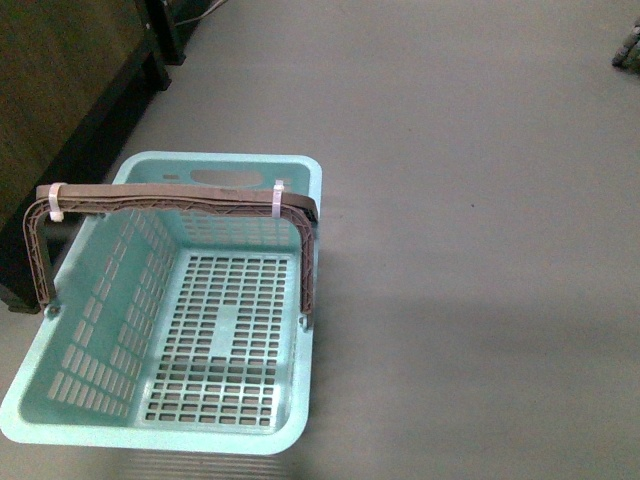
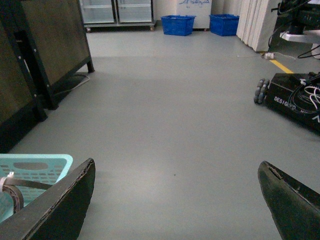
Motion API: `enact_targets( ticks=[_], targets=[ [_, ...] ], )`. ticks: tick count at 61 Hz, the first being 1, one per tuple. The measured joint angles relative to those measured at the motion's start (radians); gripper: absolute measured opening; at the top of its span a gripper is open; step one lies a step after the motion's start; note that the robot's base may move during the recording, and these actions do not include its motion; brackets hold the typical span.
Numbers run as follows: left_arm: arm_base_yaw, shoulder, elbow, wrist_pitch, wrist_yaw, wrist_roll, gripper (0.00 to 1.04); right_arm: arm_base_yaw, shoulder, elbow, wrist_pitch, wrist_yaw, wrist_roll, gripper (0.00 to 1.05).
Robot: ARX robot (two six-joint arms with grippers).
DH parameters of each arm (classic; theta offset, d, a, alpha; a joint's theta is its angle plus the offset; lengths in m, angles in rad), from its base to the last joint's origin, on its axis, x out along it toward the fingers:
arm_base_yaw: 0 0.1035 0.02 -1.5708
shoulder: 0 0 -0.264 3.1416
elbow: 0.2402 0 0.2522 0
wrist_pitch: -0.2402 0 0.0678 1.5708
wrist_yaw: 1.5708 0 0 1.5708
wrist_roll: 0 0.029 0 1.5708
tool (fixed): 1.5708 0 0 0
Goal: Pick mango and avocado into basket
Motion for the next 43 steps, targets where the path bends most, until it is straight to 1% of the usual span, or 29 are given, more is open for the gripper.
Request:
enact_targets(
  ticks=[43],
  targets=[
    [0.001,0.003,0.000,-0.002,0.001,-0.006,0.96,0.000,0.000,0.000,0.000,0.000,0.000,0.96]
  ],
)
